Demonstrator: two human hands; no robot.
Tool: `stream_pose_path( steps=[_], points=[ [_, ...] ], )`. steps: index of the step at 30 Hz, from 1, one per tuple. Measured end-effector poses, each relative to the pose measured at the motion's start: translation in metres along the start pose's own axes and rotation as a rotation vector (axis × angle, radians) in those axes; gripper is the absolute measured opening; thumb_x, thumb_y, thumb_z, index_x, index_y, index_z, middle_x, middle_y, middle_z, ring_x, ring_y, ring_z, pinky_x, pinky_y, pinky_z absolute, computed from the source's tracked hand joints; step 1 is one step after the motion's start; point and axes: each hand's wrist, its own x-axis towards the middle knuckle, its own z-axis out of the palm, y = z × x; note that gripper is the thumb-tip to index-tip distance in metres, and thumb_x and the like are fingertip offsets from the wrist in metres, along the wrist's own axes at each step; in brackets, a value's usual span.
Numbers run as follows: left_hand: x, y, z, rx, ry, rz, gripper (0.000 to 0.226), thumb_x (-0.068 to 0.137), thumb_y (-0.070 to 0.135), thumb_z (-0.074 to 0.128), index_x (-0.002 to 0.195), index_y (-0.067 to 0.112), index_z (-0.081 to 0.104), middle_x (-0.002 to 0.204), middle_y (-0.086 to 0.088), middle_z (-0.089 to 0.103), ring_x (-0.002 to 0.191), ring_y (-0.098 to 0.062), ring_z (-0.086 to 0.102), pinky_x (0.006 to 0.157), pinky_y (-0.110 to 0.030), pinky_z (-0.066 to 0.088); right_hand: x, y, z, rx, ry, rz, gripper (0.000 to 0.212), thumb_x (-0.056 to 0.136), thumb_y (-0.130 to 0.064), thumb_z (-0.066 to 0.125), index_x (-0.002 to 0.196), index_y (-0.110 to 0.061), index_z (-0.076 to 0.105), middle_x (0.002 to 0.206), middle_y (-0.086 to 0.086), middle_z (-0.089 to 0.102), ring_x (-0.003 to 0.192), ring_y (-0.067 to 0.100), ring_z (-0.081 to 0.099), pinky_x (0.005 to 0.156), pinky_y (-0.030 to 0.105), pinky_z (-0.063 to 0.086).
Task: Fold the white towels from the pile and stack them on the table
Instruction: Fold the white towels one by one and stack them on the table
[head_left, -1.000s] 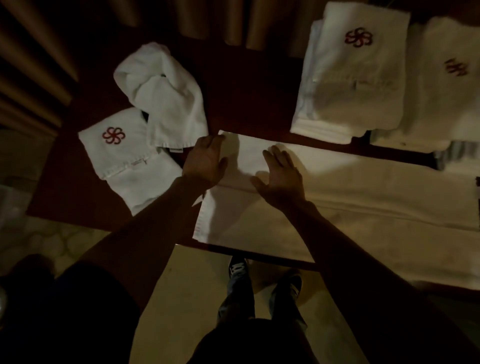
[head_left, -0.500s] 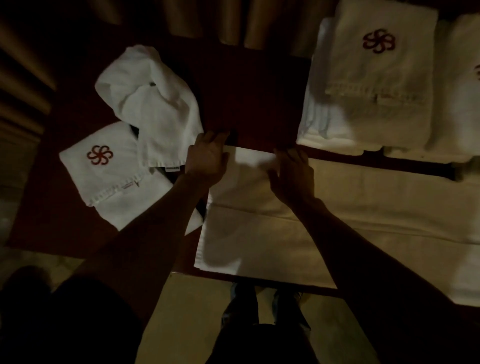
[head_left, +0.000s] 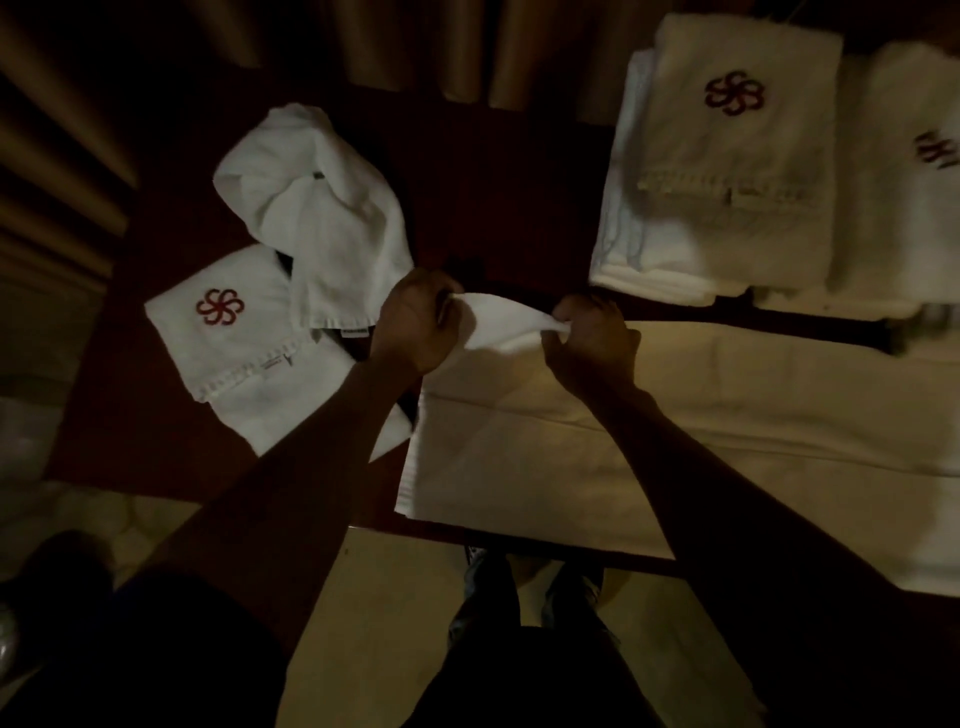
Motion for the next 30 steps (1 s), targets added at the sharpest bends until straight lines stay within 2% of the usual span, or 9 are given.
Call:
stream_pose_path(
  steps=[4, 7, 10, 14, 17, 20, 23, 27, 30],
  points=[
    [-0.023, 0.010, -0.011, -0.042, 0.030, -0.056, 0.018, 0.090, 0.017, 0.062, 0.107, 0.016, 0.069, 0.102, -0.003, 0.068, 0.090, -0.015, 0.062, 0.083, -0.023, 0.047, -0.017, 0.001, -0.016, 0.049, 0.023, -0.057, 0.011, 0.084, -0.028, 0.067, 0.094, -0.024, 0.064, 0.101, 0.000, 0.065, 0.101, 0.027, 0.061, 0.081, 0.043, 0.053],
    [-0.043, 0.020, -0.021, -0.057, 0.053, -0.062, 0.017, 0.090, 0.018, 0.062, 0.105, 0.016, 0.070, 0.103, -0.002, 0.070, 0.091, -0.014, 0.064, 0.086, -0.026, 0.051, -0.034, 0.004, -0.027, 0.085, 0.053, -0.108, 0.007, 0.083, -0.025, 0.070, 0.086, -0.024, 0.065, 0.092, -0.002, 0.066, 0.087, 0.022, 0.064, 0.071, 0.039, 0.054],
    [-0.066, 0.033, -0.028, -0.054, 0.066, -0.056, 0.015, 0.089, 0.016, 0.061, 0.101, 0.017, 0.070, 0.099, -0.001, 0.070, 0.089, -0.014, 0.064, 0.083, -0.024, 0.050, -0.055, 0.009, -0.037, 0.110, 0.048, -0.164, 0.010, 0.083, -0.022, 0.072, 0.081, -0.025, 0.062, 0.086, -0.005, 0.065, 0.081, 0.020, 0.064, 0.068, 0.037, 0.054],
    [-0.102, 0.045, -0.028, -0.066, 0.077, -0.091, 0.015, 0.087, 0.013, 0.061, 0.098, 0.019, 0.070, 0.096, 0.001, 0.070, 0.087, -0.012, 0.064, 0.080, -0.025, 0.051, -0.095, 0.014, -0.048, 0.060, 0.043, -0.183, 0.010, 0.083, -0.023, 0.072, 0.085, -0.027, 0.063, 0.088, -0.008, 0.064, 0.087, 0.020, 0.063, 0.074, 0.040, 0.053],
    [-0.132, 0.047, -0.023, -0.111, 0.089, -0.142, 0.013, 0.088, 0.013, 0.064, 0.096, 0.020, 0.070, 0.094, 0.004, 0.068, 0.080, -0.007, 0.063, 0.072, -0.013, 0.048, -0.125, 0.021, -0.048, 0.024, 0.012, -0.203, 0.010, 0.085, -0.023, 0.071, 0.089, -0.027, 0.063, 0.093, -0.008, 0.064, 0.095, 0.021, 0.062, 0.081, 0.039, 0.046],
    [-0.161, 0.043, -0.015, -0.135, 0.076, -0.124, 0.009, 0.087, 0.023, 0.065, 0.095, 0.022, 0.069, 0.095, 0.006, 0.068, 0.078, -0.008, 0.068, 0.068, -0.019, 0.053, -0.146, 0.032, -0.041, -0.044, -0.050, -0.233, 0.009, 0.088, -0.027, 0.069, 0.095, -0.025, 0.064, 0.095, -0.007, 0.062, 0.099, 0.021, 0.060, 0.078, 0.038, 0.038],
    [-0.187, 0.034, -0.005, -0.076, 0.033, -0.110, 0.010, 0.087, 0.026, 0.064, 0.095, 0.022, 0.069, 0.095, 0.004, 0.067, 0.079, -0.011, 0.070, 0.064, -0.012, 0.049, -0.161, 0.043, -0.030, -0.099, -0.132, -0.269, 0.012, 0.090, -0.030, 0.066, 0.099, -0.023, 0.063, 0.095, -0.005, 0.061, 0.099, 0.022, 0.058, 0.077, 0.039, 0.040],
    [-0.213, 0.021, 0.007, 0.004, -0.012, -0.040, 0.022, 0.086, 0.031, 0.060, 0.098, 0.015, 0.070, 0.096, -0.007, 0.070, 0.086, -0.024, 0.068, 0.072, -0.040, 0.058, -0.175, 0.050, -0.016, -0.157, -0.203, -0.289, 0.015, 0.091, -0.032, 0.066, 0.103, -0.022, 0.063, 0.096, -0.002, 0.059, 0.100, 0.024, 0.057, 0.076, 0.039, 0.037],
    [-0.225, 0.016, 0.013, 0.044, 0.028, -0.010, 0.026, 0.086, 0.032, 0.057, 0.097, 0.013, 0.070, 0.096, -0.010, 0.069, 0.085, -0.029, 0.067, 0.070, -0.043, 0.056, -0.181, 0.053, -0.008, -0.197, -0.226, -0.274, 0.013, 0.090, -0.030, 0.065, 0.102, -0.024, 0.065, 0.097, -0.003, 0.058, 0.101, 0.024, 0.055, 0.080, 0.042, 0.038]
  ],
)
